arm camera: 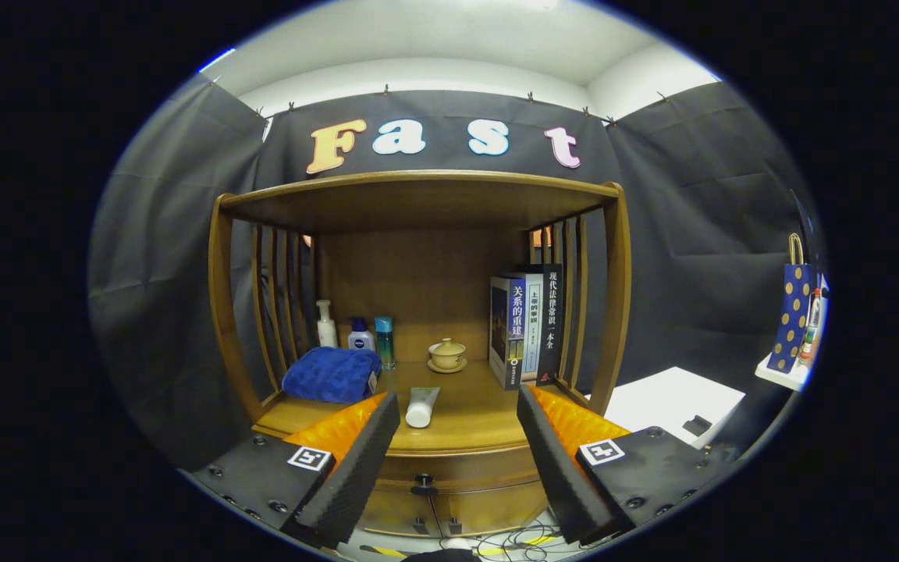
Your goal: Pull open the drawer, take out the items inside it, and place them on the countertop above the cabinet.
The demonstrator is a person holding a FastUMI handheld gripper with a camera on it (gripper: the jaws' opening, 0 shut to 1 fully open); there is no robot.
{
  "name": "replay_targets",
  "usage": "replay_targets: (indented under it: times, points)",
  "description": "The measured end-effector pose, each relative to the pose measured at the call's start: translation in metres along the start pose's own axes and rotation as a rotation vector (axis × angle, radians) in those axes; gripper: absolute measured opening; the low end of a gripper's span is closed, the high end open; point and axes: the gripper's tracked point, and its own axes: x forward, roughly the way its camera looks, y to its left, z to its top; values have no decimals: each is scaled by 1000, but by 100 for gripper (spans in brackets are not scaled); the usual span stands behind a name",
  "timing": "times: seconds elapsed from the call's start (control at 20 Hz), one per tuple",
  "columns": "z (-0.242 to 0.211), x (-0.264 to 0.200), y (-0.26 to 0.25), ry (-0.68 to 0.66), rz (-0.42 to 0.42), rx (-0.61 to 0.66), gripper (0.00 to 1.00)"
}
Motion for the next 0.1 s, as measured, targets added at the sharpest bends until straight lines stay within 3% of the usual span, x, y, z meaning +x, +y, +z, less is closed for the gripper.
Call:
replay_targets:
  times: [0.1]
  points:
    - [-3,1,1,4,-1,0,100]
